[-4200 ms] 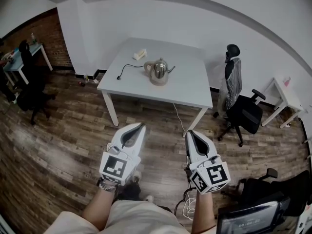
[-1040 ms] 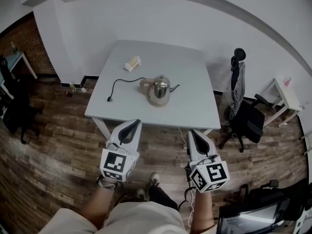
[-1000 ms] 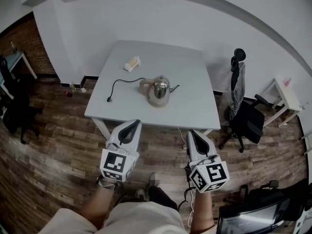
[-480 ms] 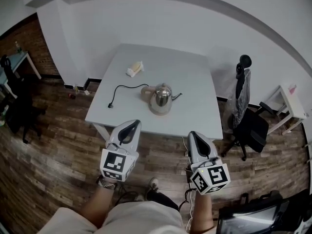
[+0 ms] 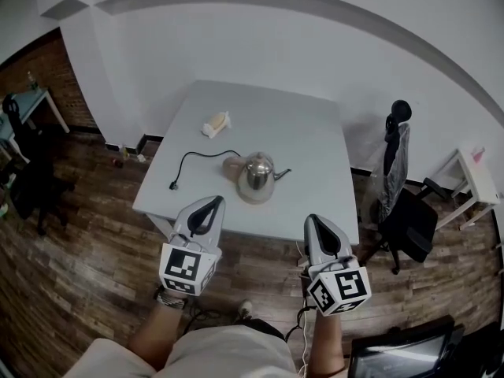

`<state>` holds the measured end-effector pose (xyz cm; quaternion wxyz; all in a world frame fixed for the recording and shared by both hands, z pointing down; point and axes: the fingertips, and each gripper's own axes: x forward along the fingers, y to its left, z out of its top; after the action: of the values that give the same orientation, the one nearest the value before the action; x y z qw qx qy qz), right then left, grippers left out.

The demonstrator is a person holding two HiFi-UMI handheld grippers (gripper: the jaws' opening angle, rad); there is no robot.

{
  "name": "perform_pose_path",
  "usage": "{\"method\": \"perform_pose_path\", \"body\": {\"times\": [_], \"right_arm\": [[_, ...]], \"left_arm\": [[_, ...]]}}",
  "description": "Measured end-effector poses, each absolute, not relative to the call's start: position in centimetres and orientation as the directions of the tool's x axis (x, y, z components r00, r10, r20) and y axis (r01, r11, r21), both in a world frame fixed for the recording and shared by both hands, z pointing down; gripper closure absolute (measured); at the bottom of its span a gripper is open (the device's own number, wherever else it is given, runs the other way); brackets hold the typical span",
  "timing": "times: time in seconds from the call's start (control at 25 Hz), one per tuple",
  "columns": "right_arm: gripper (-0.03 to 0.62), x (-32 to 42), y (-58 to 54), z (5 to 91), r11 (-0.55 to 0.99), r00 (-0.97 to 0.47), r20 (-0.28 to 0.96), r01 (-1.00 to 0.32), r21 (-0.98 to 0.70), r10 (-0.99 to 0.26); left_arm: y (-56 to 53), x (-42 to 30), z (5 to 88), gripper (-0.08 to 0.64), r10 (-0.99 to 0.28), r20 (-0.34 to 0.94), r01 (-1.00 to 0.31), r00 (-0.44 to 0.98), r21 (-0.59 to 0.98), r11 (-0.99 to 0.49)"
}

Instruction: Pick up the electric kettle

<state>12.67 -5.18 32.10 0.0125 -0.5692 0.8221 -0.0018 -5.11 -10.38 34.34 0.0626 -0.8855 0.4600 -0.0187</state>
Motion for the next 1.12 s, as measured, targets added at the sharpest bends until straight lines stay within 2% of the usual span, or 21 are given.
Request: {"method": "perform_pose_path", "body": {"times": [0.4, 0.72, 1.12], "right_arm": [[0.589, 14.5, -8.6, 32.2, 0.413, -0.412, -0.023, -0.91, -0.04, -0.911], [0.584, 16.4, -10.9, 33.1, 0.391, -0.391, -0.008, -0.919, -0.045, -0.92], [0.558, 17.1, -14.0, 34.5, 0.387, -0.389, 0.022, -0.92, -0.052, -0.921]], "left_arm": [[-12.5, -3.4, 34.7, 0.554, -0.85, -0.006, -0.843, 0.526, -0.137, -0.521], [-14.4, -3.4, 35.5, 0.554, -0.876, 0.012, -0.869, 0.482, -0.124, -0.48], [-17.4, -2.5, 37.0, 0.528, -0.867, 0.031, -0.859, 0.497, -0.124, -0.497]]}}
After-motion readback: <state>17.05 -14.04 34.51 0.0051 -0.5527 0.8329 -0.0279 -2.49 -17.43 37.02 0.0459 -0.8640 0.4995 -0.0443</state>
